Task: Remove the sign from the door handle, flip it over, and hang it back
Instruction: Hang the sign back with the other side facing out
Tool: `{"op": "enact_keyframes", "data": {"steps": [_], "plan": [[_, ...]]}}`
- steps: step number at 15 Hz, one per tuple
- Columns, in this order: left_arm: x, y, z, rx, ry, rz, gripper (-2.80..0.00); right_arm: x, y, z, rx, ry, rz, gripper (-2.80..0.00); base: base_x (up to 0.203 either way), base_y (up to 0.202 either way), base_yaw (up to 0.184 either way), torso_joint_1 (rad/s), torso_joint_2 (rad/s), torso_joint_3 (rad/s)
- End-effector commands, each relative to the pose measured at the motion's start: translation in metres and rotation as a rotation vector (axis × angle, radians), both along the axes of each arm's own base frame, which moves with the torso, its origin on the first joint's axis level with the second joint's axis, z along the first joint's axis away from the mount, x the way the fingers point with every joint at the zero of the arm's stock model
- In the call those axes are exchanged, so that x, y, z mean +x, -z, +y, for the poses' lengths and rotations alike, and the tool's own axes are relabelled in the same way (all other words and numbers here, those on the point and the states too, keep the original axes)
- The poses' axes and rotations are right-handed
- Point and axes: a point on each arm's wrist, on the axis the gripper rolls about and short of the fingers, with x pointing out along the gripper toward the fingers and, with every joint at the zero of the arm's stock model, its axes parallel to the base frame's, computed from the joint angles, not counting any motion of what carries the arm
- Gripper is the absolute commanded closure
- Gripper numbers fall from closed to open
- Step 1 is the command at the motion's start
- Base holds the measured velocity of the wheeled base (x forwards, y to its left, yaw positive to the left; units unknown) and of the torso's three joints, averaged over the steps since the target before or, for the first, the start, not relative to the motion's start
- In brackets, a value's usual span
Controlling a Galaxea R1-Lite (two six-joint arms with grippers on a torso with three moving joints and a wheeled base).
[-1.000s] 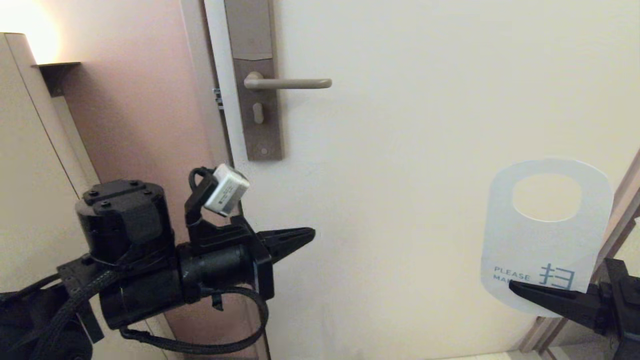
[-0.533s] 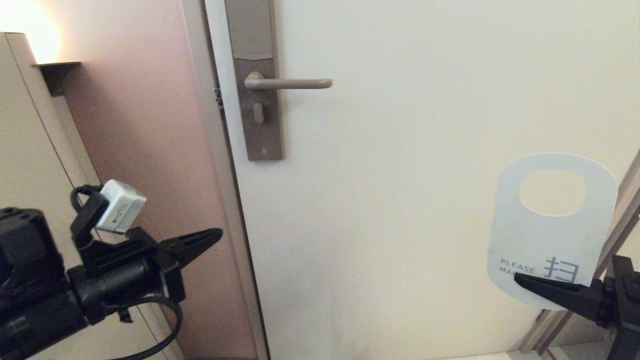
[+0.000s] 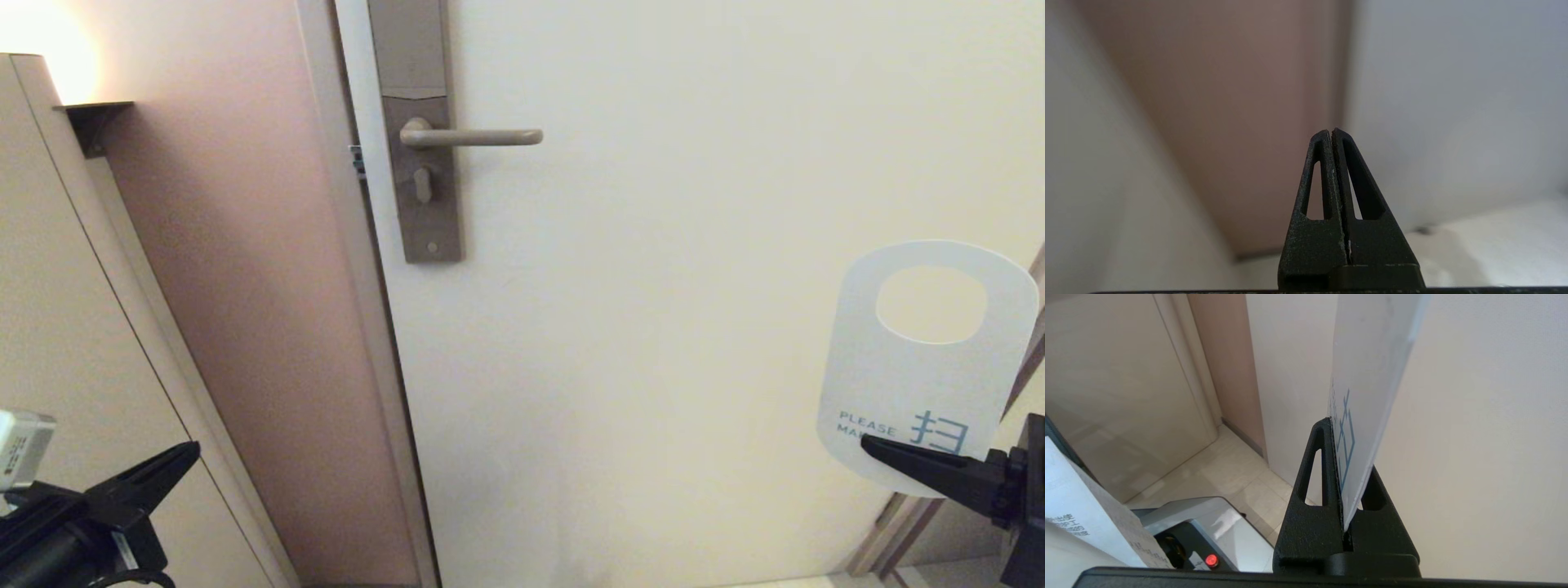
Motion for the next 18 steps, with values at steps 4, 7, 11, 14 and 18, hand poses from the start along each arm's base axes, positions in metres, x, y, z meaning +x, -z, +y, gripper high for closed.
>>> {"op": "enact_keyframes", "data": {"steps": [4, 7, 11, 14, 18], "plan": [[-0.03, 0.002, 0.005, 0.028, -0.159, -0.024, 0.0, -0.006, -0.001, 0.0, 0.001, 0.0, -0.023, 0.0, 0.0, 0.0, 0.0, 0.0, 0.0, 0.0], [-0.058, 0.007, 0.003, 0.029, -0.156, -0.02, 0.0, -0.01, -0.002, -0.001, 0.002, 0.0, -0.035, 0.0, 0.0, 0.0, 0.0, 0.0, 0.0, 0.0], [-0.092, 0.023, 0.002, 0.023, -0.147, -0.019, 0.0, -0.01, -0.001, -0.001, 0.001, 0.0, -0.032, 0.0, 0.0, 0.0, 0.0, 0.0, 0.0, 0.0], [-0.11, 0.033, 0.001, 0.019, -0.15, -0.037, 0.0, -0.01, -0.001, -0.001, 0.002, -0.001, -0.033, 0.0, 0.0, 0.0, 0.0, 0.0, 0.0, 0.0], [-0.122, 0.034, 0.001, -0.009, -0.145, -0.128, 0.0, -0.011, -0.001, -0.001, 0.002, -0.001, -0.038, 0.0, 0.0, 0.0, 0.0, 0.0, 0.0, 0.0]]}}
